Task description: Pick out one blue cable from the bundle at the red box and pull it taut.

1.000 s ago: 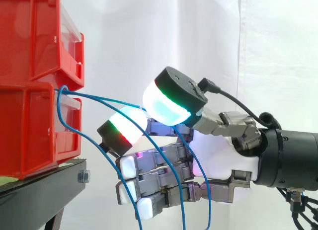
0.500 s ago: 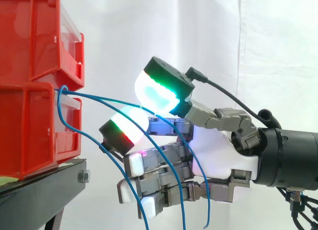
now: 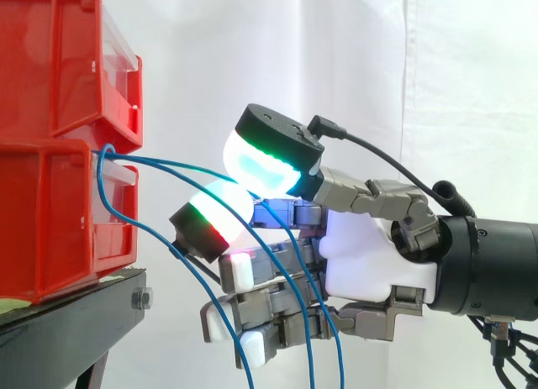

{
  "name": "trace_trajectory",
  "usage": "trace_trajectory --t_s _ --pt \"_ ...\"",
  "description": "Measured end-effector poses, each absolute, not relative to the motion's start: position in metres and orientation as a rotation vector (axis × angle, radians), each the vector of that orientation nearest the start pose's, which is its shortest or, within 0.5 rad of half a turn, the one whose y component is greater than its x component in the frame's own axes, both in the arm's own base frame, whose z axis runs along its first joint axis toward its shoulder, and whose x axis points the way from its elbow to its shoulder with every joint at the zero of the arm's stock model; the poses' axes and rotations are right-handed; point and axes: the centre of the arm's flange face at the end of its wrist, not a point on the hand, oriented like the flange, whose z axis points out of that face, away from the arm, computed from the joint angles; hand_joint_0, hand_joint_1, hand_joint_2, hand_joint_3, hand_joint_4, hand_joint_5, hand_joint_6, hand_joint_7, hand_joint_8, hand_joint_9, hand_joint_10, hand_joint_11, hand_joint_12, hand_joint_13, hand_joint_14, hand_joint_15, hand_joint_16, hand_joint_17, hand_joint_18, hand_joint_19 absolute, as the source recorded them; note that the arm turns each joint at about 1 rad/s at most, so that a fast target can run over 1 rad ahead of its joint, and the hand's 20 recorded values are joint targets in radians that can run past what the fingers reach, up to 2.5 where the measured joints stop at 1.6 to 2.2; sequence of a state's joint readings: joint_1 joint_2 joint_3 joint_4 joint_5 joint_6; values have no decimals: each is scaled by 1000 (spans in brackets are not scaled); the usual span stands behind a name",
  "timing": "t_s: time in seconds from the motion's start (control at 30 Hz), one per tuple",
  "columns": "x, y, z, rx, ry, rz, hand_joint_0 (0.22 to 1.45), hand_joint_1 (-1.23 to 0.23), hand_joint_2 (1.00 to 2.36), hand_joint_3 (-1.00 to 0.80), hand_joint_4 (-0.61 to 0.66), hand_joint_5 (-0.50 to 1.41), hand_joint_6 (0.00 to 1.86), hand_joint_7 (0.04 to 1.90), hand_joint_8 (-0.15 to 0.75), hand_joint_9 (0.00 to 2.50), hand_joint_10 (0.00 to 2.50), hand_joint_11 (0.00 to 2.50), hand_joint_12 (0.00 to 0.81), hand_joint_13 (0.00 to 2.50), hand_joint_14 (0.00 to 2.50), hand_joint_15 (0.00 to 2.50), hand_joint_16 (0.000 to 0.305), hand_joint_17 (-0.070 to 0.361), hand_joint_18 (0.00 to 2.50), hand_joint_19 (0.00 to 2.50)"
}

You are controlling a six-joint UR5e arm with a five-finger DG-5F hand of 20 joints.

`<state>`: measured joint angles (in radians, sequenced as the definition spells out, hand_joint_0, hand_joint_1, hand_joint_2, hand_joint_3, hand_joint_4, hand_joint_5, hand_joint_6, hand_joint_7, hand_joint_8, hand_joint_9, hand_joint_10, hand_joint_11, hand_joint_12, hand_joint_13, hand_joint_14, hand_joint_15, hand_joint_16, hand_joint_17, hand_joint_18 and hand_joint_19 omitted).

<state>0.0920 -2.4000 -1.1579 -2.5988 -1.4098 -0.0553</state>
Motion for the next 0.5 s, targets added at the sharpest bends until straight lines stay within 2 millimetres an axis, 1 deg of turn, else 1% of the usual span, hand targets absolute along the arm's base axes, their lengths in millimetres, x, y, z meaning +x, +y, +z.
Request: trace_trajectory --t_s 0.07,0.17,0.3,0.4,0.5 --pt "792 -77 208 1121 1085 1184 561 -679 1032 -97 -180 -122 916 1115 179 1096 19 673 290 920 22 596 39 89 774 718" --pt "788 -77 220 1121 1105 1173 561 -681 1033 -77 -185 -118 915 1132 178 1085 22 648 287 897 23 569 39 88 776 710" --pt "777 -75 242 1114 1176 1114 561 -681 1032 -61 -186 -113 915 1127 175 1071 18 608 278 867 20 531 38 87 765 691" --pt "767 -75 254 1109 1240 1054 563 -683 1032 -57 -183 -111 915 1121 173 1049 18 583 275 845 19 511 38 85 754 700" --pt "758 -75 261 1123 1298 1008 564 -683 1033 -53 -180 -109 914 1129 173 1050 18 577 275 831 19 495 37 84 742 695"
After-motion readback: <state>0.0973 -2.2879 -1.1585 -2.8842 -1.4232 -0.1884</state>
